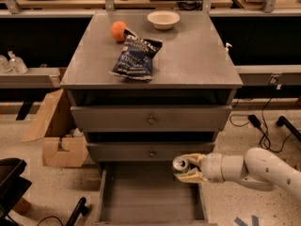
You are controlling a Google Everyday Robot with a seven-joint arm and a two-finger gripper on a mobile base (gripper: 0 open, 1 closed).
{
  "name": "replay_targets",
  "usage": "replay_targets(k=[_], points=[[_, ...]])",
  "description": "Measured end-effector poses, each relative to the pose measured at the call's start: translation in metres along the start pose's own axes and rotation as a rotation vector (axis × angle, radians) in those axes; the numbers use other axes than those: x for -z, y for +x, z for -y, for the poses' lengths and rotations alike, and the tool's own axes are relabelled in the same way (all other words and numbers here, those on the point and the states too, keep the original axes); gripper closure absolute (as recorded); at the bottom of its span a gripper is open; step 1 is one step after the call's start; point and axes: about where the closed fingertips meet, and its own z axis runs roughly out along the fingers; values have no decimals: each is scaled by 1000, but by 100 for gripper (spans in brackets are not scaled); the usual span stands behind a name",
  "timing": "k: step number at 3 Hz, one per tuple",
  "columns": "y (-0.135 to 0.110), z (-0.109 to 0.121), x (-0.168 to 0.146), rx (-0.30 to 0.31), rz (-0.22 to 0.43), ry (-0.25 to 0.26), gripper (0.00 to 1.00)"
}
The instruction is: Pick green can from bottom drawer and place on counter
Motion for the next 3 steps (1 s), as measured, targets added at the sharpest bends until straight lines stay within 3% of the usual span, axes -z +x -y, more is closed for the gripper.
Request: replay_targets(k=[1, 2, 3], points=[[0, 0, 0, 0, 0, 0, 100], [-20, 10, 16, -39, 44, 19, 100], [-67, 21, 64, -86, 97, 58, 100]])
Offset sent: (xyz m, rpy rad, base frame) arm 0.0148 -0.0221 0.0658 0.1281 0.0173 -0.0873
